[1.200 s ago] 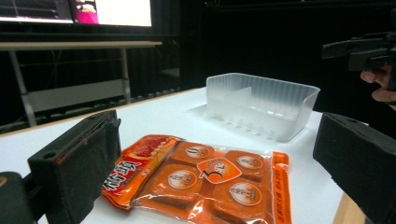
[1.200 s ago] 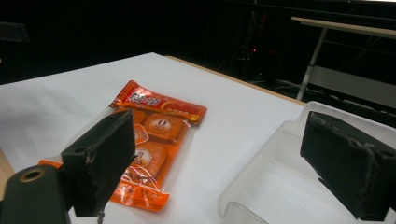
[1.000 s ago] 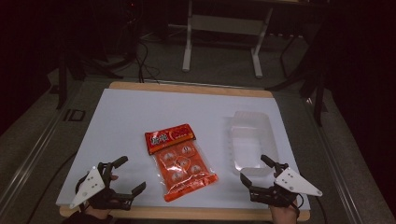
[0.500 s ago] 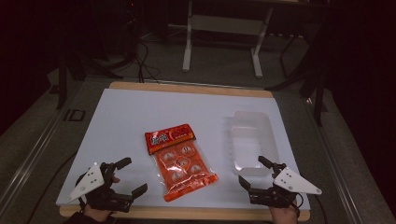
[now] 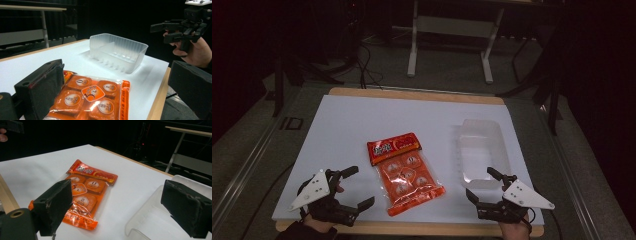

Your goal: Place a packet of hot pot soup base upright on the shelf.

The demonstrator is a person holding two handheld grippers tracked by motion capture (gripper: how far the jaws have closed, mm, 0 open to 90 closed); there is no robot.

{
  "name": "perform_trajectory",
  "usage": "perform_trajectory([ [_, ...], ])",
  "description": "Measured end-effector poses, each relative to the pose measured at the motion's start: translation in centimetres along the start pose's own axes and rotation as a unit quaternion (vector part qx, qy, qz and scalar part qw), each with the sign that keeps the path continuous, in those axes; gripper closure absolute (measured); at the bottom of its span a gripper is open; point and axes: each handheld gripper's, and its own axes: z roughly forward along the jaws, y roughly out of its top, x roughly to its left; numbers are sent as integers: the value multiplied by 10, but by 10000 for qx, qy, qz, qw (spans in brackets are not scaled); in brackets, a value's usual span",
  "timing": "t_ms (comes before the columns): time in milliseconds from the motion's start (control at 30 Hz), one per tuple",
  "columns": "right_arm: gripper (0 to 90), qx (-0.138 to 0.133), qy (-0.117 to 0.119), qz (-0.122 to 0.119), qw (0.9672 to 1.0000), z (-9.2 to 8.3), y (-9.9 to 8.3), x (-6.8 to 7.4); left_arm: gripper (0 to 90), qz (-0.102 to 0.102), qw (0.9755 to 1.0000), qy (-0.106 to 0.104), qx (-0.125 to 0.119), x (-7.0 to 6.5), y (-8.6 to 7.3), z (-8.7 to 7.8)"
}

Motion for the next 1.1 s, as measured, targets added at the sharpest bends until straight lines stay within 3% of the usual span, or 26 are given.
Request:
perform_trajectory([
  [333, 101, -44, 6, 9, 10000, 0, 1, 1, 13, 20, 9999, -45, 149, 7, 12, 13],
  [433, 100, -12, 11, -14, 10000, 0, 1, 0, 13, -44, 9999, 18, 163, 11, 16, 16],
  [633, 100, 13, 40, -21, 10000, 1, 1, 1, 13, 106, 9992, 279, 282, 21, 22, 26],
  [800, 100, 19, 58, -5, 10000, 1, 1, 1, 14, 99, 9990, 318, 297, 28, 24, 32],
  [833, 100, 19, 60, 4, 10000, 2, 1, 1, 14, 60, 9988, 397, 281, 32, 24, 35],
  [933, 101, 60, 76, 5, 10000, 2, 1, 1, 14, -53, 9989, 359, 289, 37, 24, 37],
  [1100, 100, 45, 94, -6, 9999, 2, 1, 1, 14, -57, 9980, 456, 431, 46, 24, 45],
])
